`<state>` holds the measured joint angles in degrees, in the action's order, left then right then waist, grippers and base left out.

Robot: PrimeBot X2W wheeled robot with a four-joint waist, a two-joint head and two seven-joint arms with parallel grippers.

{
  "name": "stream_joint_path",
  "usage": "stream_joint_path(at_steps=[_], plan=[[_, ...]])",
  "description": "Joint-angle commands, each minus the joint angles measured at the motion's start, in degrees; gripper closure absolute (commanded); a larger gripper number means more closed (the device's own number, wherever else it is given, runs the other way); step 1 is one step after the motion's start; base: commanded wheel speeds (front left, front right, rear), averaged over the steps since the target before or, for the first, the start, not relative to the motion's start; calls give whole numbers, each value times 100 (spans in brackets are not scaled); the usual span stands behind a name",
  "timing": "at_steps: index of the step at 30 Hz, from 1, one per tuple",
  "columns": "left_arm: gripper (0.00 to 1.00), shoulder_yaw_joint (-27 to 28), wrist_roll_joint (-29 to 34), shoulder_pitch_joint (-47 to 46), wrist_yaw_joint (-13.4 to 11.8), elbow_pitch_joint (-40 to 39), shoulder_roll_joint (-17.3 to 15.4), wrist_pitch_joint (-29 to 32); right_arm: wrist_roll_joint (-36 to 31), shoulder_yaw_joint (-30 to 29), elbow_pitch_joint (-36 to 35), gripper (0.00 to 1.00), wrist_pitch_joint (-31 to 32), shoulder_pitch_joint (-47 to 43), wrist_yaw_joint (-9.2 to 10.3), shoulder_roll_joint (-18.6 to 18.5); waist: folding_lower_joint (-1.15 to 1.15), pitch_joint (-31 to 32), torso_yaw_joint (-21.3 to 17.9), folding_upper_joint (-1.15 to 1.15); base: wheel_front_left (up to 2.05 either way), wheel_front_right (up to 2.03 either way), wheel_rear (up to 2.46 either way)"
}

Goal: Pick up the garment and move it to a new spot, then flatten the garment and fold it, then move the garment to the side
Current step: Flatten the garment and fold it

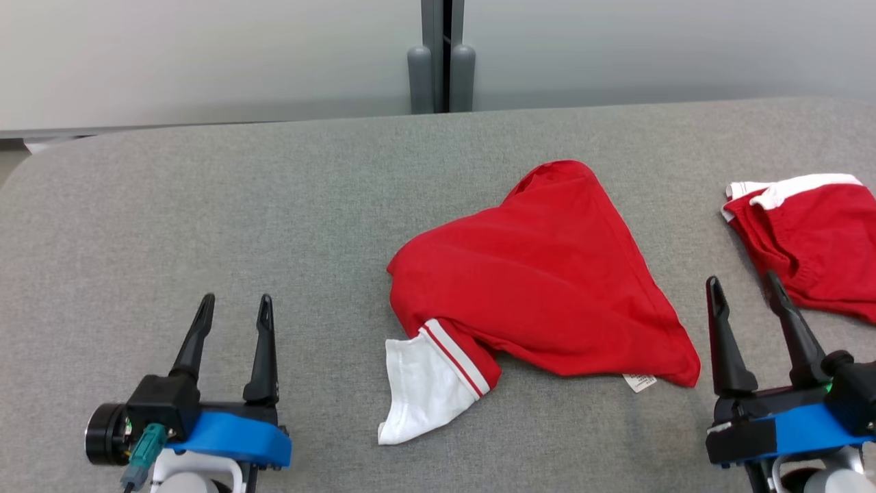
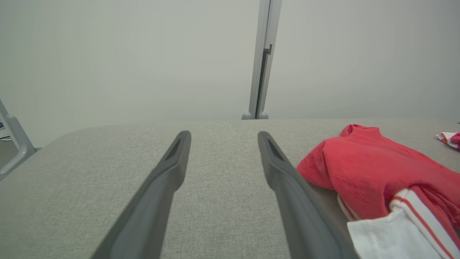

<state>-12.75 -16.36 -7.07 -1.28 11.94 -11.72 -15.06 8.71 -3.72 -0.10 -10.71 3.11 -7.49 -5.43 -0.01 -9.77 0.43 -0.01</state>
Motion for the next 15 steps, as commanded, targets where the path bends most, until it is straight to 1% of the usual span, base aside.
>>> stream_joint_path(at_steps=[1,6,15], plan=[[0,32,-27,121,-50,-38,-34,16,-59,41,-177,0,99,-193,0,15,1,80,1,1,0,0,0],[0,48,-81,389,-130,-164,-75,80,-123,105,-647,0,390,-541,0,95,1,234,39,1,0,0,0],[0,18,-126,537,-211,-347,-101,176,-51,104,-851,0,552,-677,0,174,1,285,27,1,0,0,0]])
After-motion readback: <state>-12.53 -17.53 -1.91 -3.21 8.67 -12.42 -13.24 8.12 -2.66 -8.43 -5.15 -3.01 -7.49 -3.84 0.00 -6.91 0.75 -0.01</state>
